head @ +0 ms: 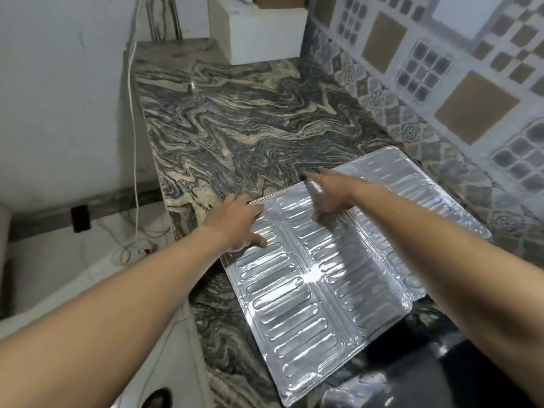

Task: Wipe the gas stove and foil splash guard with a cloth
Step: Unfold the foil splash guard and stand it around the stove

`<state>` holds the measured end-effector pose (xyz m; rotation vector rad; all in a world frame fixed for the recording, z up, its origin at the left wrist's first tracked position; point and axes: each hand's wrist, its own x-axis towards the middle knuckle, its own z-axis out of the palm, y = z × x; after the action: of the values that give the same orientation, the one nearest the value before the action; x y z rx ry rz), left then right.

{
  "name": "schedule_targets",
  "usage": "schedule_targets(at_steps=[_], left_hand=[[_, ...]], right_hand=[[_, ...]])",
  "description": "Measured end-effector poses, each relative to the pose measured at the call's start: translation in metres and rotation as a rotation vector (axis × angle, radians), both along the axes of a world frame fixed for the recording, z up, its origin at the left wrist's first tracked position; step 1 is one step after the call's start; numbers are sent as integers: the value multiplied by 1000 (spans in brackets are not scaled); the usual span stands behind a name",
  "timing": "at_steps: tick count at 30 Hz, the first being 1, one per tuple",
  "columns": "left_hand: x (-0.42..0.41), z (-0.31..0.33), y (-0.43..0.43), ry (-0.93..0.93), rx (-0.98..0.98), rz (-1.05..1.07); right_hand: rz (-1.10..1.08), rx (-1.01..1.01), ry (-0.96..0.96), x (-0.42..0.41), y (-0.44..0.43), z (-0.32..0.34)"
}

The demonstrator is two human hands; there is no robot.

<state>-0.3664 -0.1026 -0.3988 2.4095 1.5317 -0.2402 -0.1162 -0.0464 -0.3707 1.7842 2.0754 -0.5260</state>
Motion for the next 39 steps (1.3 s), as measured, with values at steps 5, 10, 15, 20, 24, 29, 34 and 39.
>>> schedule_targets(at_steps=[5,10,15,20,24,29,34,39], left_hand=[[7,6,19,-36,-49,96],[15,27,43,-216,-89,240],[21,78,59,-361,-24,275],[15,145,57,-438,67,216],[6,199,45,-473,142,107],[-6,243,35,-499,179,-13],[-12,278,45,-498,256,-92],[-5,284,63,-506,311,-187]], right_hand=[[-18,-34,4,3,20,-4],[-49,15,76,0,25,2],[-22,131,146,9,24,41],[4,301,145,21,15,117],[-6,388,113,23,-10,181],[-33,508,156,18,-51,232],[-169,590,299,11,-81,258],[-284,636,343,1,-95,257]])
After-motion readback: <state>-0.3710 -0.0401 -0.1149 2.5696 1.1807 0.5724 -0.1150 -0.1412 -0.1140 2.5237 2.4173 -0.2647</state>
